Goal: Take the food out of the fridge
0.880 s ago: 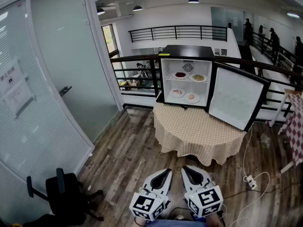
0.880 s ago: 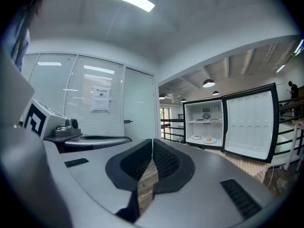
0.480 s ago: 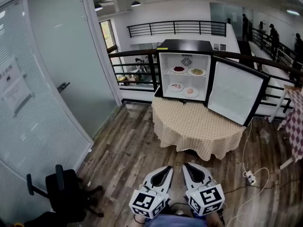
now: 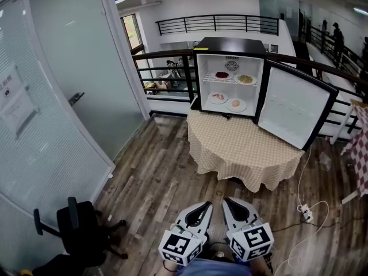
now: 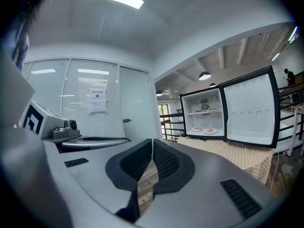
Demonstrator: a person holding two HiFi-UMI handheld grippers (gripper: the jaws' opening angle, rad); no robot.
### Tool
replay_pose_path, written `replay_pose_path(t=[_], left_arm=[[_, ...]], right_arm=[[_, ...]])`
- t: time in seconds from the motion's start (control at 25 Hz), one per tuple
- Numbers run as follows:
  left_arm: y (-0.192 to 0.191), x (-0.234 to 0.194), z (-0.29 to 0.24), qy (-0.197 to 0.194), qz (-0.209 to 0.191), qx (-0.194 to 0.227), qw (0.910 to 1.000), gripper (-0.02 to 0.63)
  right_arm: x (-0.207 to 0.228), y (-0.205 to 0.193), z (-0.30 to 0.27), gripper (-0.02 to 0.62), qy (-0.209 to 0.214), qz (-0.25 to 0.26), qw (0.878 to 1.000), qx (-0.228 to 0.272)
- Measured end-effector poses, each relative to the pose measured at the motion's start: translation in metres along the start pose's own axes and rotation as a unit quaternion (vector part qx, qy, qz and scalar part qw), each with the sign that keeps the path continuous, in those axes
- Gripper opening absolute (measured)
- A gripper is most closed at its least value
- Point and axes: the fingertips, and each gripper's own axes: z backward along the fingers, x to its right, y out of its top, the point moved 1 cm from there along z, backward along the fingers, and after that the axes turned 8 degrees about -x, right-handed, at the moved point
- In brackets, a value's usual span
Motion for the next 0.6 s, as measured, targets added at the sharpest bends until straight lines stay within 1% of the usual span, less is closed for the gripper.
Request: replay_pose_path(t=[0.16, 0.24, 0.4, 0.6], left_arm=[[-0.003, -0.026, -0.022, 0.005, 0.004, -0.004, 1.0, 0.02], [0.0, -0.04, -0.037, 0.004, 0.004, -0.006, 1.0, 0.02], [0.011, -0.066, -0.067, -0.013, -0.003, -0.007, 0.9999, 0.02], [0.027, -0.109, -0.107, -0.027, -0.005, -0.009, 0.9996, 0.02]], right_arm=[[0.012, 0.002, -0.026, 0.023, 0.002, 0.009, 1.0, -0.008], [0.022, 0.009, -0.041, 0.023, -0.003, 0.013, 1.0, -0.003], [0.048, 0.03, -0.071, 0.023, -0.024, -0.004, 1.0, 0.014], [0.073, 0.044, -0.124, 0.023, -0.031, -0.015, 0.999, -0.004]])
